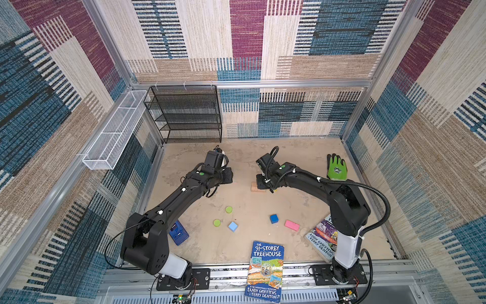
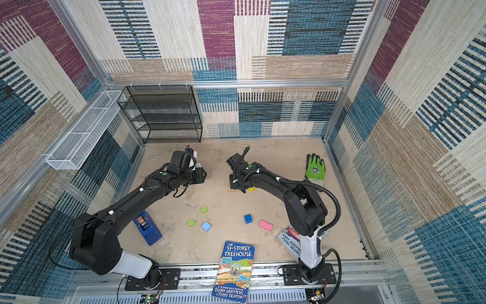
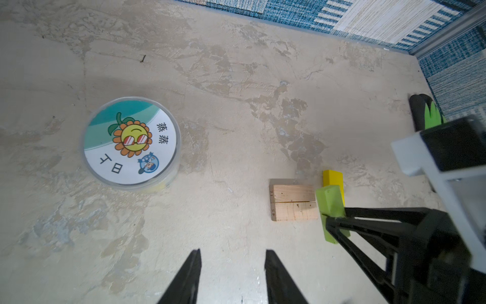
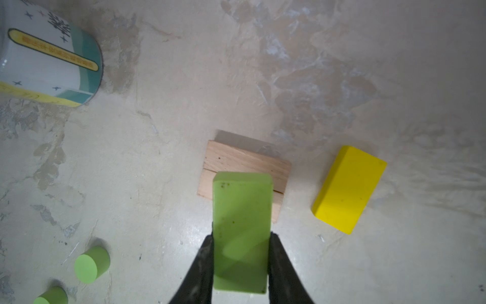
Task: Build the wood block tower
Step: 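Lift the lime-green block with the right gripper and carry it over the planks, then lower the lime-green block onto the planks and open the right gripper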
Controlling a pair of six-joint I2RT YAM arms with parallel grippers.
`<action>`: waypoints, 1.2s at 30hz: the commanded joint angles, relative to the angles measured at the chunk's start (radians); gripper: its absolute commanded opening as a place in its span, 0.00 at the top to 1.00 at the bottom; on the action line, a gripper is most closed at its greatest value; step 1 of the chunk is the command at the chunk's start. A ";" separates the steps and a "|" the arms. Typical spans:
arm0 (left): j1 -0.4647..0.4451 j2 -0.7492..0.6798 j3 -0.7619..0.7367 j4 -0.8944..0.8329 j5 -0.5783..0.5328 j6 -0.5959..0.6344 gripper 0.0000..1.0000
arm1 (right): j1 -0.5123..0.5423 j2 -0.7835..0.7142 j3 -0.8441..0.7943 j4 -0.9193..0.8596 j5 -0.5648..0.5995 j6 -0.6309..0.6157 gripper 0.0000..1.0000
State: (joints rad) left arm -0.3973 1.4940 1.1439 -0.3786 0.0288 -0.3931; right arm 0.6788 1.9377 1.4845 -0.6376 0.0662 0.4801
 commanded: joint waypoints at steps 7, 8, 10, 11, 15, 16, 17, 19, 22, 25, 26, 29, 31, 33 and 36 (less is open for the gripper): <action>0.028 -0.022 -0.019 -0.030 0.002 0.030 0.55 | 0.043 0.096 0.099 -0.026 0.001 0.045 0.80; 0.030 -0.023 -0.020 -0.028 0.003 0.030 0.55 | 0.045 0.100 0.102 -0.027 0.004 0.051 0.80; 0.032 -0.025 -0.022 -0.029 0.007 0.030 0.55 | 0.046 0.103 0.108 -0.030 0.013 0.067 0.80; 0.033 -0.026 -0.023 -0.031 0.007 0.030 0.55 | 0.047 0.103 0.108 -0.030 0.021 0.079 0.80; 0.038 -0.029 -0.024 -0.033 0.007 0.030 0.55 | 0.046 0.105 0.111 -0.045 0.054 0.108 0.80; 0.039 -0.031 -0.026 -0.034 0.009 0.030 0.55 | 0.046 0.106 0.111 -0.049 0.058 0.112 0.79; 0.040 -0.031 -0.025 -0.034 0.010 0.030 0.55 | 0.046 0.108 0.111 -0.052 0.058 0.117 0.79; 0.042 -0.032 -0.027 -0.034 0.011 0.030 0.55 | 0.047 0.115 0.139 -0.056 0.058 0.126 0.78; 0.046 -0.034 -0.030 -0.035 0.012 0.028 0.55 | 0.047 0.119 0.146 -0.071 0.075 0.146 0.78; 0.047 -0.037 -0.031 -0.035 0.013 0.027 0.55 | 0.047 0.122 0.149 -0.067 0.075 0.155 0.78; 0.048 -0.037 -0.032 -0.034 0.014 0.026 0.55 | 0.046 0.124 0.148 -0.068 0.075 0.157 0.78; 0.050 -0.038 -0.033 -0.033 0.018 0.026 0.55 | 0.047 0.132 0.151 -0.077 0.080 0.161 0.78; 0.051 -0.039 -0.033 -0.034 0.018 0.026 0.55 | 0.047 0.135 0.150 -0.079 0.080 0.164 0.77; 0.052 -0.040 -0.035 -0.034 0.019 0.026 0.55 | 0.047 0.138 0.151 -0.078 0.081 0.167 0.77; 0.054 -0.041 -0.035 -0.034 0.020 0.025 0.55 | 0.047 0.142 0.150 -0.081 0.088 0.172 0.77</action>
State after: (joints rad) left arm -0.3454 1.4601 1.1103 -0.4088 0.0349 -0.3866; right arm 0.7254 2.0743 1.6283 -0.7158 0.1326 0.6315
